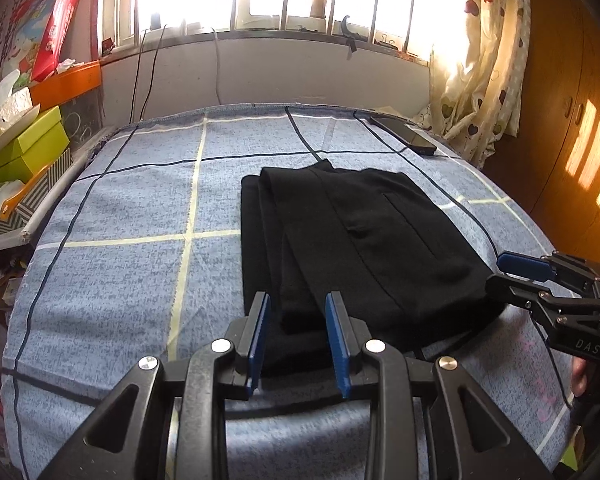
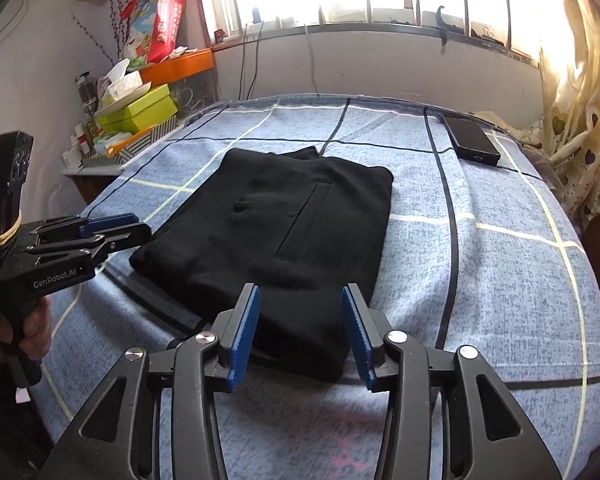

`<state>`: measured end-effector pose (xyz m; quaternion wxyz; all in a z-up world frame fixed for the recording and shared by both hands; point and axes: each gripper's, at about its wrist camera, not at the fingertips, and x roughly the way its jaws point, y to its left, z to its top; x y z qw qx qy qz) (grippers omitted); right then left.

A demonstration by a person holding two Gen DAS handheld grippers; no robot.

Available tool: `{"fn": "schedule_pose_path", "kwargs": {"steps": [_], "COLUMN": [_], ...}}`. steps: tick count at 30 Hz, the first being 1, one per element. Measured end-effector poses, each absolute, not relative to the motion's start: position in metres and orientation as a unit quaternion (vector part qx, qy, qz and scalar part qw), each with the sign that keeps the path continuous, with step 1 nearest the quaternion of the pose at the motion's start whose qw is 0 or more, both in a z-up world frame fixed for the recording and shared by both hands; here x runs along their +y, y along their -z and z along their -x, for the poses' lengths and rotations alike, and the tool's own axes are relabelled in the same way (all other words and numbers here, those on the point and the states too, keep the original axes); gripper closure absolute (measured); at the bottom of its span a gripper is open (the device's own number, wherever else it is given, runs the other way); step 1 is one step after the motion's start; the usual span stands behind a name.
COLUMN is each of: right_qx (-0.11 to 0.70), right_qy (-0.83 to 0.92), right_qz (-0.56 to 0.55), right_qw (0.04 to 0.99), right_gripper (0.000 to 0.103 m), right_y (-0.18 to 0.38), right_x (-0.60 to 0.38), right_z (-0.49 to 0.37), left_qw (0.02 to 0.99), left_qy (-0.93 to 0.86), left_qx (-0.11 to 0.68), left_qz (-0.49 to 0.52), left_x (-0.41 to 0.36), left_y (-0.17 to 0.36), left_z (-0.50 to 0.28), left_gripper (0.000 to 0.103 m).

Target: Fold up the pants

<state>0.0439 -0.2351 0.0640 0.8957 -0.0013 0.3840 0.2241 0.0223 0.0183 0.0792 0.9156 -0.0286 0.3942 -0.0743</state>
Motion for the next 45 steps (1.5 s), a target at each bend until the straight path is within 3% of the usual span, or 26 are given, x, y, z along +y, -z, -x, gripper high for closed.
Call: {"fn": "schedule_pose_path", "kwargs": {"steps": [2, 25, 45], "right_qx": [0.389, 0.462, 0.471], "right_qy": [-0.225, -0.282, -0.321], "right_qz": [-0.011, -0.180, -0.203], "right_qw": [0.893, 0.821, 0.796], "right_gripper": [0.054, 0.053, 0.052], "right_y": [-0.063, -0.024, -0.021], "right_x": [-0.243, -0.271, -0.268], "right_z": [-0.056, -0.157, -0.133], "left_qw": [0.913, 0.869, 0.845], "left_qy": [0.073, 0.116, 0.161], "left_qx": [0.399, 0.451, 0.457], "left_qz": [0.040, 0.169, 0.224], "left_x": [0.027, 0.065, 0.075], "left_y": [-0.078, -0.040, -0.036], "left_z": [-0.033, -0.127, -0.095], "left_gripper": [0.065, 0.063, 0.063]}}
